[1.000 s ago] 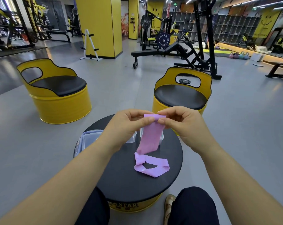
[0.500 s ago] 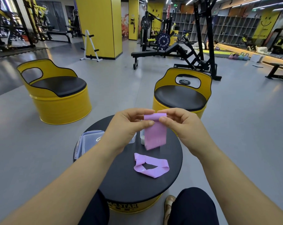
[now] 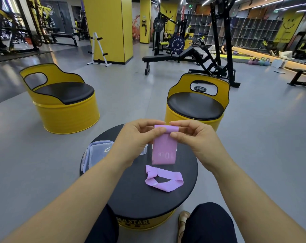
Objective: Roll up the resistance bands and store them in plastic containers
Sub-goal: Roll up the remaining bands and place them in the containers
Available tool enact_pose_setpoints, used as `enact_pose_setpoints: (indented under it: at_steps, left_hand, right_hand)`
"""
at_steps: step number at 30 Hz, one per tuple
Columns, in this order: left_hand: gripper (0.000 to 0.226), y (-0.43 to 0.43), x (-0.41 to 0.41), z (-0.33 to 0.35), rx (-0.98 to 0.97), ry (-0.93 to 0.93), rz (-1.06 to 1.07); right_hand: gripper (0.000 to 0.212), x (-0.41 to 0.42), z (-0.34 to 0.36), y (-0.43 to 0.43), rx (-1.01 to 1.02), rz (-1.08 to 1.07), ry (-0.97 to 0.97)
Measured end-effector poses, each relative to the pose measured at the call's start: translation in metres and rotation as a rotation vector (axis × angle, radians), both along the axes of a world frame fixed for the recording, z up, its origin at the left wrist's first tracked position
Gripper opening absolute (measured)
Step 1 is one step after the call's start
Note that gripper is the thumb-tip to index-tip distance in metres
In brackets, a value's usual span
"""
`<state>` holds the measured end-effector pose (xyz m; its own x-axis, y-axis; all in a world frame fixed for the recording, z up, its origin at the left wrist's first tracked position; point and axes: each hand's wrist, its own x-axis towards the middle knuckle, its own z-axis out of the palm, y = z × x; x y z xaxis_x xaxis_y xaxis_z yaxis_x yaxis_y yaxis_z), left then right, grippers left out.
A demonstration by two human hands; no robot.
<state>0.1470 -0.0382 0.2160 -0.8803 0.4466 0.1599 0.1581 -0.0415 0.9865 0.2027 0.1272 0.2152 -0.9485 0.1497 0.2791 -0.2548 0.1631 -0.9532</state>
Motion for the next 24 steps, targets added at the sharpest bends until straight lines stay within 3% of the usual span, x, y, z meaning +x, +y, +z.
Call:
enact_pose_setpoints:
  at_steps: [4,10,14,19,24]
  left_hand:
    - [0.016,-0.003,-0.003,-0.001,0.048,-0.042,-0.053]
    - [0.025,-0.006,-0.009,0.000,0.033,-0.210,-0.293]
    - [0.033,-0.007,-0.008,0.004,0.044,-0.294,-0.479]
    - [0.076,-0.007,-0.008,0.002,0.047,-0.314,-0.621]
    - [0.061,-0.005,-0.008,-0.006,0.040,-0.303,-0.632]
  right_hand:
    - [0.023,0.001,0.006,0.005,0.071,0.088,-0.073]
    - [0.053,0.002,0.039,0.022,0.546,0.383,-0.157]
    - [0.059,0.000,0.054,0.018,0.721,0.516,-0.191]
    - [0.056,0.003,0.054,0.013,0.641,0.558,-0.188]
    - [0.054,0.006,0.045,0.010,0.478,0.559,-0.189]
